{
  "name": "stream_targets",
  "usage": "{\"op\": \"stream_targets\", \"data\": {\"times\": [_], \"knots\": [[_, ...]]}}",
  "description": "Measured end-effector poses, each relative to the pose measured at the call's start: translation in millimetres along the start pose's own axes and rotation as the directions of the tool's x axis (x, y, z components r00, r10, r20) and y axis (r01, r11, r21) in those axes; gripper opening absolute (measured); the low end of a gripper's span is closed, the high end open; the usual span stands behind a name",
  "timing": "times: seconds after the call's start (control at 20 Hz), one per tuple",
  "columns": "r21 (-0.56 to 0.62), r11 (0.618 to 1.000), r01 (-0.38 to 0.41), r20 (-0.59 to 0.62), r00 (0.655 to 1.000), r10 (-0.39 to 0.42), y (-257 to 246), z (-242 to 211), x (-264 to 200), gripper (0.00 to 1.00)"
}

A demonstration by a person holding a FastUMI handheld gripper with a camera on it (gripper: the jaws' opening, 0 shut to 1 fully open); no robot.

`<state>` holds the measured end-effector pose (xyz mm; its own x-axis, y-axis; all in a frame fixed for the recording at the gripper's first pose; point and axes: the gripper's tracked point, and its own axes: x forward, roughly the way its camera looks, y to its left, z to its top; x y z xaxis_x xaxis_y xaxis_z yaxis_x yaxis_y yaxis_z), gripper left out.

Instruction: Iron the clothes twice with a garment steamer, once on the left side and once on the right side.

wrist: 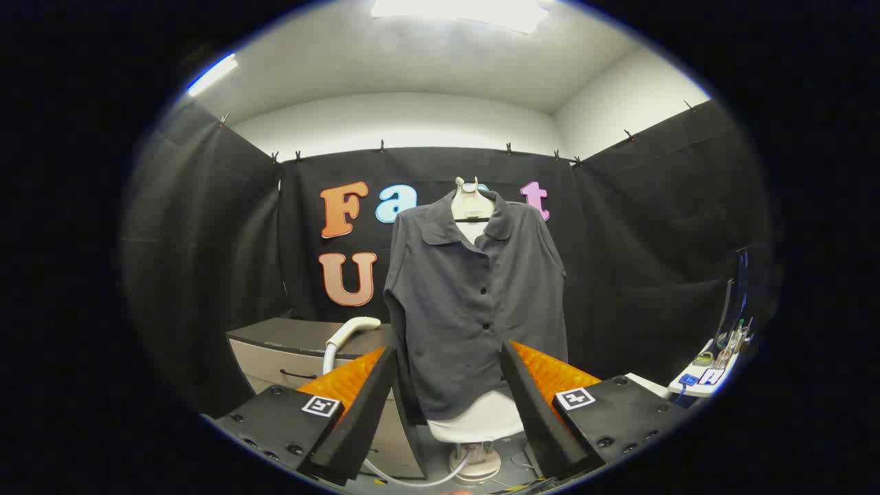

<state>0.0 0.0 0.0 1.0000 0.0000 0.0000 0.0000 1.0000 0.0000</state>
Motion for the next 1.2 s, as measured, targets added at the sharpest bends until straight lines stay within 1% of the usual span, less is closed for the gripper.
{"op": "stream_targets", "data": {"times": [0.35, 0.6, 1.2], "knots": [[0.02, 0.999, -0.036, 0.0, 0.999, 0.036, 13.8, -2.2, 1.2, 0.98], [0.009, 1.0, -0.017, -0.011, 1.0, 0.017, 8.0, -5.5, -0.1, 0.98], [0.011, 1.0, -0.022, -0.006, 1.0, 0.022, 9.8, -2.6, 1.9, 0.98]]}}
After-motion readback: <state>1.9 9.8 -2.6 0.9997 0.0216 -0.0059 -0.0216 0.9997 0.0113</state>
